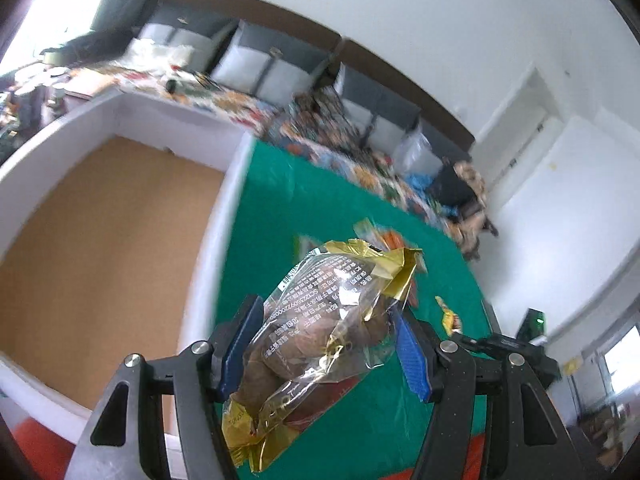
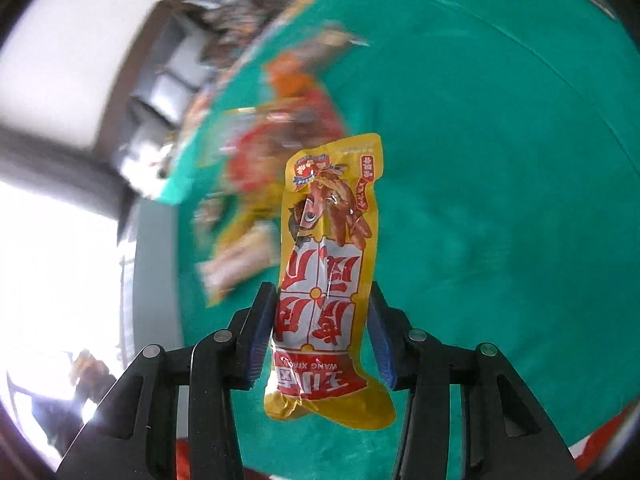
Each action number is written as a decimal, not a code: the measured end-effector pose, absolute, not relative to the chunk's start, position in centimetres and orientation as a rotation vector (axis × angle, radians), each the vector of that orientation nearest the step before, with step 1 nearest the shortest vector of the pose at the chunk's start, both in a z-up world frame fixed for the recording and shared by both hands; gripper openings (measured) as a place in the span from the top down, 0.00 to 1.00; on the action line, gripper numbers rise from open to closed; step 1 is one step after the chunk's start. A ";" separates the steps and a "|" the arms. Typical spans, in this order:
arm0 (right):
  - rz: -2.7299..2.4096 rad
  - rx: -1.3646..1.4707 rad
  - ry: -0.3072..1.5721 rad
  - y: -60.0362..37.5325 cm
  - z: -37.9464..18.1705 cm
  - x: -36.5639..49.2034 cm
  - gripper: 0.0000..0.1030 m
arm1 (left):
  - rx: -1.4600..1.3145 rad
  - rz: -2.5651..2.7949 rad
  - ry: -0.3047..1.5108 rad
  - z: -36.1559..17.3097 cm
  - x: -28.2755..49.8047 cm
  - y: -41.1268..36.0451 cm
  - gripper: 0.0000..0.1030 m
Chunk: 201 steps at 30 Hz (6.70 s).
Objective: Organize snacks
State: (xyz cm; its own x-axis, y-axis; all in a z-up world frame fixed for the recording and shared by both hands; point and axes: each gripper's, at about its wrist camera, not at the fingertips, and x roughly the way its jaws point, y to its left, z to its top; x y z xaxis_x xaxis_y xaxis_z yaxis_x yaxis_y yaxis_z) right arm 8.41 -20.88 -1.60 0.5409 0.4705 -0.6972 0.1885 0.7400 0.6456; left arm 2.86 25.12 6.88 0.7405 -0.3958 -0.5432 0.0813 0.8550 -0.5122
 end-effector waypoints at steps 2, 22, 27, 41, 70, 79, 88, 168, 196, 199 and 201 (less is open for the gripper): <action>0.306 0.735 0.984 -17.6 1.2 9.4 0.55 | -0.489 -0.206 0.669 7.9 2.7 28.1 0.39; 0.843 0.199 0.891 15.0 8.8 12.0 0.20 | -0.253 0.328 0.762 4.9 1.8 37.8 0.22; 0.593 0.036 0.820 6.0 5.0 12.2 0.20 | -0.162 0.323 0.757 5.4 3.1 34.0 0.22; 0.079 0.036 0.901 -17.5 -3.7 10.2 0.21 | -0.114 0.210 0.728 5.5 6.6 27.2 0.22; -0.061 -0.009 0.878 -25.2 -5.7 12.4 0.11 | -0.065 0.268 0.660 5.1 5.3 22.5 0.21; -0.062 -0.009 0.879 -25.2 -5.7 12.3 0.11 | 0.070 -0.130 0.591 8.2 5.5 13.4 0.01; -0.063 -0.009 0.879 -25.2 -5.7 12.3 0.11 | 0.458 -0.561 0.847 1.0 11.0 0.9 0.01; 0.318 -0.275 1.003 -0.5 -4.2 22.2 0.15 | 0.020 -0.068 0.950 -9.5 12.3 13.0 0.00; 0.069 0.334 1.138 -15.7 -4.2 17.8 0.11 | 0.019 -0.071 0.949 -9.6 12.8 12.6 0.00; 0.007 0.062 1.145 -11.2 -4.8 18.8 0.11 | 0.022 -0.077 0.949 -9.6 12.8 12.6 0.00; 0.068 -0.103 1.110 -9.2 -4.7 18.0 0.15 | 0.033 -0.095 0.958 -9.7 12.8 12.6 0.00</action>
State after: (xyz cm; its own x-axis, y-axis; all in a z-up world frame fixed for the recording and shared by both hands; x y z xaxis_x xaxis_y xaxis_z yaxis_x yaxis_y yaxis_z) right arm 17.97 -9.18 -4.75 0.4432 0.0034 -0.8964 -0.1067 0.9931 -0.0490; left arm 12.78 12.64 -9.68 0.5711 -0.0661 -0.8182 0.0954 0.9953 -0.0138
